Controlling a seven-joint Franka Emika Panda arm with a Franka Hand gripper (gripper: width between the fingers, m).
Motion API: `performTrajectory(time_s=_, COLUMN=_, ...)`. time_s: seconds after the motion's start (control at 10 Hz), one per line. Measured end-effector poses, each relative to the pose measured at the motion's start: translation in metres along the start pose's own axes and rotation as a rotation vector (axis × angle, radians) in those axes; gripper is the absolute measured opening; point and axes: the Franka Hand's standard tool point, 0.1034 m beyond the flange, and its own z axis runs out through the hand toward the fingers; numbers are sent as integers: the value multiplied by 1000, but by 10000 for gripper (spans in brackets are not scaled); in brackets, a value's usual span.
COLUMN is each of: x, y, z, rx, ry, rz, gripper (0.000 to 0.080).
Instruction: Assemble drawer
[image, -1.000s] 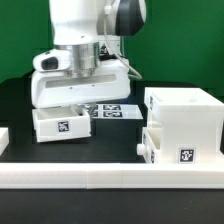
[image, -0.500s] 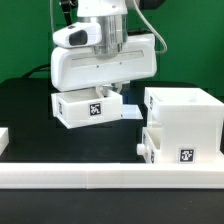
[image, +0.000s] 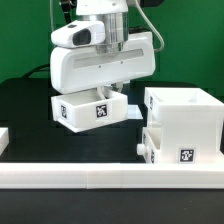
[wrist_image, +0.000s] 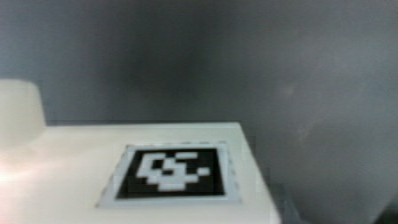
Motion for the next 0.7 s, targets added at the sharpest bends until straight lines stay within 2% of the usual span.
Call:
performTrajectory(time_s=0.1, x=-1, y=3, z=4, rx=1, ry=-3, rz=-160, gripper=44)
performTrajectory(time_s=0.3, x=9, y=11, z=5, rx=-13, ry=-12, rz=-399, gripper=44)
performTrajectory(time_s=0.4, x=10, y=14, z=5, rx=-19, ry=-20, rz=-483, gripper=44)
performTrajectory(time_s=0.7, x=8, y=14, z=7, rx=-14, ry=-25, rz=-663, gripper=44)
